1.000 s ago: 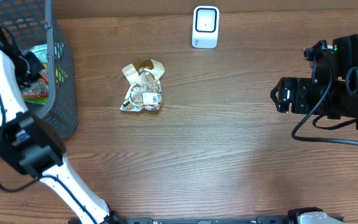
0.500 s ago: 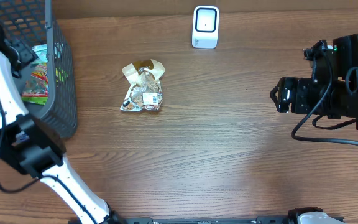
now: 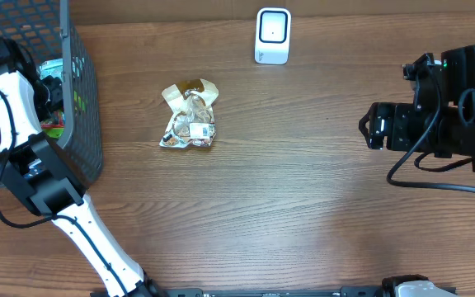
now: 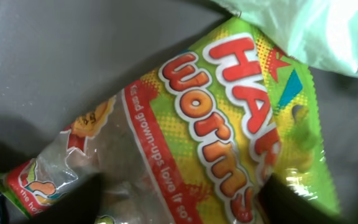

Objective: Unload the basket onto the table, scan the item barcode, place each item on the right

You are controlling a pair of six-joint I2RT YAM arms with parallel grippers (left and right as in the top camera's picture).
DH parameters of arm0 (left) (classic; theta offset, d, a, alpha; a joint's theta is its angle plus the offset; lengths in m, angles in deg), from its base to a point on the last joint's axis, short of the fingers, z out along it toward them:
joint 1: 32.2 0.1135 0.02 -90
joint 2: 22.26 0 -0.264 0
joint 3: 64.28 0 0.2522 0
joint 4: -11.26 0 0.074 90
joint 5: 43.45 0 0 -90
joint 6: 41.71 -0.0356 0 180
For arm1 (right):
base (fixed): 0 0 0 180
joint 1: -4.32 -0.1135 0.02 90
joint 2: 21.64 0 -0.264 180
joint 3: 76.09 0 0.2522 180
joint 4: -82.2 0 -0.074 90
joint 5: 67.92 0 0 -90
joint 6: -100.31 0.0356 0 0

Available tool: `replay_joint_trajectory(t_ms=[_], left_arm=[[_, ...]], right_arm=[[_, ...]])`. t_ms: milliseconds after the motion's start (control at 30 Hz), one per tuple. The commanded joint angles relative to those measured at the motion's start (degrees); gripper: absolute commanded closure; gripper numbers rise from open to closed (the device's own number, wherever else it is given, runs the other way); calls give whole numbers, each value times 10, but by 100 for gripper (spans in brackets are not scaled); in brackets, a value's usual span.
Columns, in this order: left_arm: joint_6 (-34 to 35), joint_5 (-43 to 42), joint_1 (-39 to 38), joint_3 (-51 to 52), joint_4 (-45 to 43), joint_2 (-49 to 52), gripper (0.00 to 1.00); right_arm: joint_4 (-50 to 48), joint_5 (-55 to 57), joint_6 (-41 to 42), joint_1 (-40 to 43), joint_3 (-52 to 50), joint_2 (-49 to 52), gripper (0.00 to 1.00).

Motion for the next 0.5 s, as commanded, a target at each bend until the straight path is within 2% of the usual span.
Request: replay_joint_trajectory(t_ms=[0, 33, 267, 467], left_arm=[[-9, -1, -4, 3, 12, 38, 86], [-9, -1, -4, 3, 13, 37, 96], [-9, -31, -4, -30, 48, 36, 96], [-9, -31, -4, -137, 131, 36, 96]], right_arm=[[-5, -5, 2, 4, -2, 1, 11], [-5, -5, 2, 4, -2, 1, 11], [-9, -5, 2, 4, -2, 1, 11], [-13, -5, 2, 4, -2, 2, 11]])
